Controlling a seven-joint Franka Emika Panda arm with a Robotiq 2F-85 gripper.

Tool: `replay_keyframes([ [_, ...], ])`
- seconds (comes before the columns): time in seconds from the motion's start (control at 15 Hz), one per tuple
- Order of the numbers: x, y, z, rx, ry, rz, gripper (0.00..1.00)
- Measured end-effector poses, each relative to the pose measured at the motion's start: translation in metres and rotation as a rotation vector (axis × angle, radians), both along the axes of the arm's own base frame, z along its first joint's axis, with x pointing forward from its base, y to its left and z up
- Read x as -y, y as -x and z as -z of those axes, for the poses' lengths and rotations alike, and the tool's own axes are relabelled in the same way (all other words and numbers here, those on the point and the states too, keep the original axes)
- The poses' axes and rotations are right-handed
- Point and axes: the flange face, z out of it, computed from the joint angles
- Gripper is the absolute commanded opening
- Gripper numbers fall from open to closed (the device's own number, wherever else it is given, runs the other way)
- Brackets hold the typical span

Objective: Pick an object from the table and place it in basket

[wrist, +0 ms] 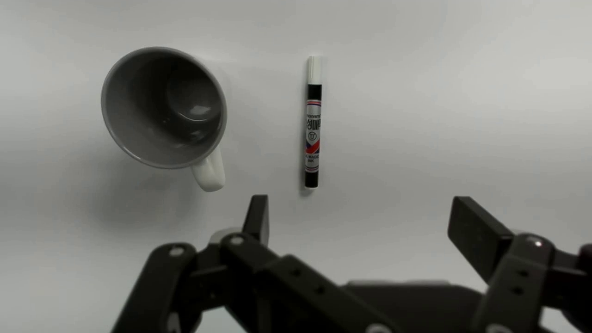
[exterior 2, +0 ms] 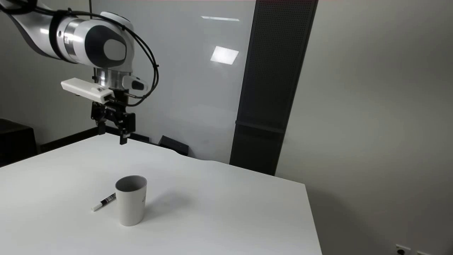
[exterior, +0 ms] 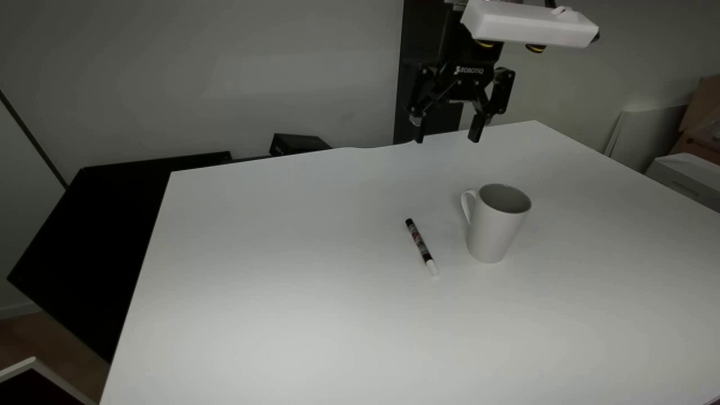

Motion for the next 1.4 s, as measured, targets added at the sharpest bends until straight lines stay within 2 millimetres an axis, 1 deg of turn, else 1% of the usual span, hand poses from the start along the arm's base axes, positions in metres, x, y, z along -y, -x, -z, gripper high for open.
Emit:
replay_keyframes([
  [0.13, -0.001, -0.001, 0.002, 0.021, -0.002, -0.006, 1.0],
  [0.27, -0.002, -0.003, 0.01, 0.031, -0.006, -0.011, 1.0],
  [0.53, -0.004, -0.006, 0.046, -0.009, -0.005, -0.014, 1.0],
  [0.73, -0.006, -0.013, 0.07, -0.028, -0.001, -0.02, 1.0],
  [0.93, -0.011, -0.025, 0.087, -0.019, 0.006, -0.031, 1.0],
  [1.27, -0.021, -0.051, 0.107, 0.007, 0.009, -0.044, 1.0],
  [1.4, -0.024, -0.057, 0.115, 0.007, 0.005, -0.044, 1.0],
])
